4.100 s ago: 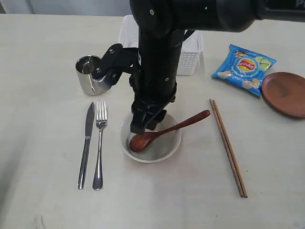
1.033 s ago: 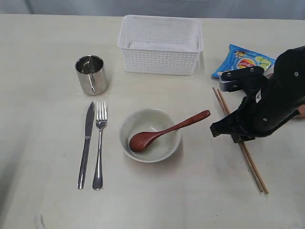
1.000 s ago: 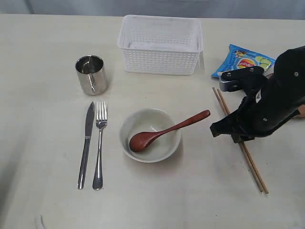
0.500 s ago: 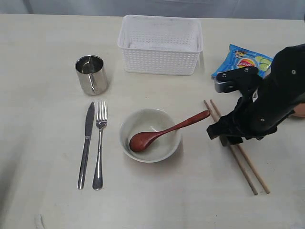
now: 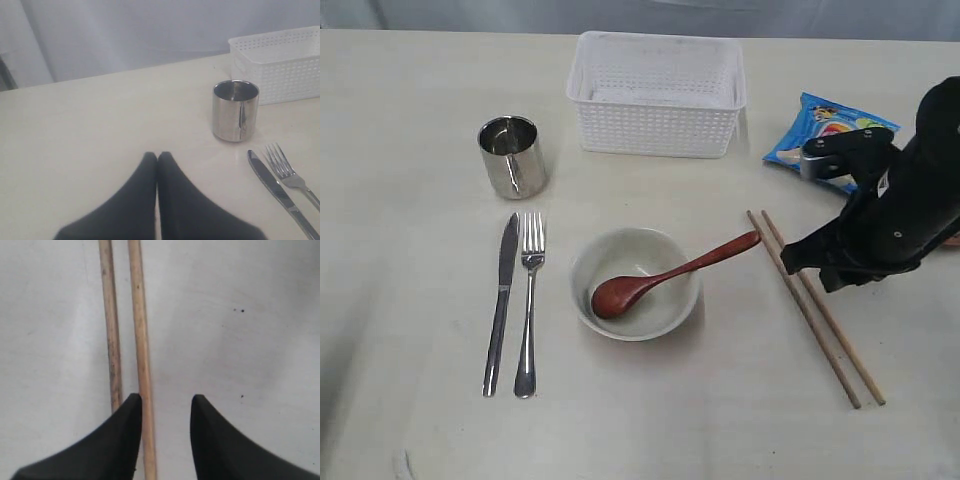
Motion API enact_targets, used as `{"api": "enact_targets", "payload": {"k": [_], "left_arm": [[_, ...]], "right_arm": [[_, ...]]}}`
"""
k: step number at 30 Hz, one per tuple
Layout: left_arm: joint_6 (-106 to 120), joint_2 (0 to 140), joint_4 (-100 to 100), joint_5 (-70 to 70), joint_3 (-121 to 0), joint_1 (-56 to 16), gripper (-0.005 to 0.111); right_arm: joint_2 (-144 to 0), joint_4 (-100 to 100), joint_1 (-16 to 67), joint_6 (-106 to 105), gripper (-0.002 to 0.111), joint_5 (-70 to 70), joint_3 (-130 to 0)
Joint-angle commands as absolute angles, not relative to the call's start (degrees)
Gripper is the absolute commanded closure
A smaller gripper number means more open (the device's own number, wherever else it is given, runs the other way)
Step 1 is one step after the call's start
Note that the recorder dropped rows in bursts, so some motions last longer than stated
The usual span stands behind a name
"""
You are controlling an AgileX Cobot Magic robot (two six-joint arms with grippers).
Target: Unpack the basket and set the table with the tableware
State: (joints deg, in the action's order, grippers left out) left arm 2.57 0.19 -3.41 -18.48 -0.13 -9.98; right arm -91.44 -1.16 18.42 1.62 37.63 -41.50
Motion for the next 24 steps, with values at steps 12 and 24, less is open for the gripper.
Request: {"api": "enact_targets", "payload": {"k": [12,24], "left_arm": [[2.5,0.0,-2.9,-18.5,0.0,-9.8,0.107],[2.5,0.0,-2.9,-18.5,0.0,-9.8,0.107]], "right_arm": [[-98.4,0.7,18.4,-1.2,0.077,36.4,-42.0],[-102.1,0.0,18.4,-1.0,0.108,35.8,-42.0]]}}
